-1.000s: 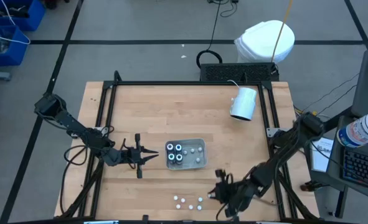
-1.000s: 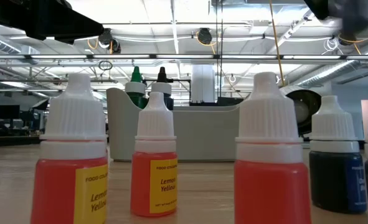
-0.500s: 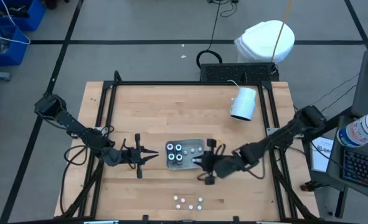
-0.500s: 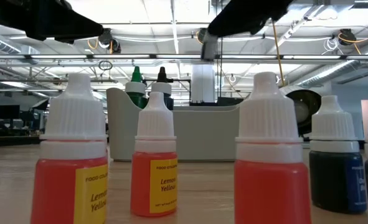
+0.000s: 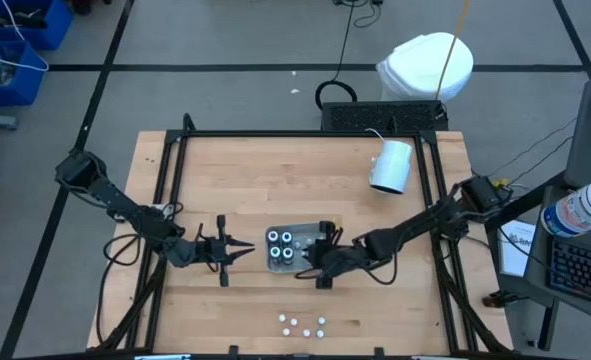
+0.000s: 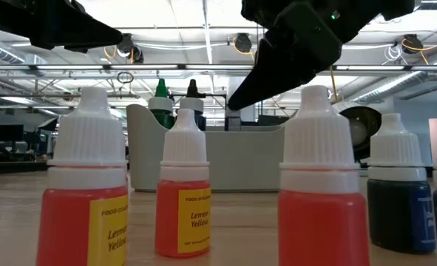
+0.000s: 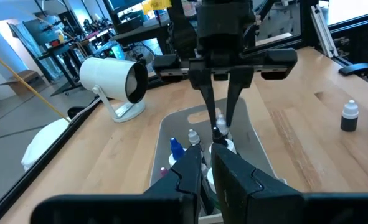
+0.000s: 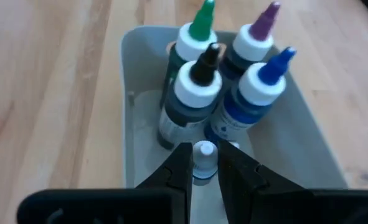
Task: Pick & Place food coloring
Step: Put the small black food coloring bottle into the gray bin
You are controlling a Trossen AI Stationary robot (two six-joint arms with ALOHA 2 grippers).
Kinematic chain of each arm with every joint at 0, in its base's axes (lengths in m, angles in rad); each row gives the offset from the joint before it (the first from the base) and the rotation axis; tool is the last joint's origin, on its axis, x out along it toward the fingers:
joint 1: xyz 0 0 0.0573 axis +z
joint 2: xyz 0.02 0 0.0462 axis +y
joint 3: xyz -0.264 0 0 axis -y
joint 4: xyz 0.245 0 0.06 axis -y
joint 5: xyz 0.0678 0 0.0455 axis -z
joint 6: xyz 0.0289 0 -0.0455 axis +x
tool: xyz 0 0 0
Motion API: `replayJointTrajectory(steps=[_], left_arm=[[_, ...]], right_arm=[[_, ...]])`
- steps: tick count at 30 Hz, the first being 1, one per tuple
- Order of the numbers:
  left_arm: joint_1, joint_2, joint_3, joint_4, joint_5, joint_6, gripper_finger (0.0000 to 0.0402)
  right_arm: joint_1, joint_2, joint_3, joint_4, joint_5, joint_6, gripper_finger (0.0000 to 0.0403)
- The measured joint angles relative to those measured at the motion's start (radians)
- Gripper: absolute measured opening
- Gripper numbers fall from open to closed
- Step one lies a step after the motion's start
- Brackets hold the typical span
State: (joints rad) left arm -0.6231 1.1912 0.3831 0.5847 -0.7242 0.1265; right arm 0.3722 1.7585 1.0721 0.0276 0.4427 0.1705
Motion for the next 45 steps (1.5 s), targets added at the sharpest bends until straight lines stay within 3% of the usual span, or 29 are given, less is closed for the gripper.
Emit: replayJointTrajectory(steps=[10, 25, 31, 40, 45], left_arm=[[0.000, 0.000, 0.000, 0.000, 0.000, 0.000, 0.0047], [0.000, 0.000, 0.000, -0.001, 0.000, 0.000, 0.0047], [0.000, 0.000, 0.000, -0.001, 0.000, 0.000, 0.0047], [0.000, 0.000, 0.000, -0.001, 0.000, 0.000, 0.0047], [0.000, 0.000, 0.000, -0.001, 0.000, 0.000, 0.0047]], right_arm=[[-0.014, 0.072, 0.000, 0.021, -0.002, 0.027, 0.0045], [-0.032, 0.073, 0.000, 0.073, -0.003, 0.030, 0.0045], [-0.033, 0.073, -0.001, 0.074, -0.052, 0.038, 0.0045], [-0.037, 0.073, -0.107, 0.260, -0.052, 0.030, 0.0045], [-0.040, 0.069, -0.118, 0.275, -0.054, 0.027, 0.0045]])
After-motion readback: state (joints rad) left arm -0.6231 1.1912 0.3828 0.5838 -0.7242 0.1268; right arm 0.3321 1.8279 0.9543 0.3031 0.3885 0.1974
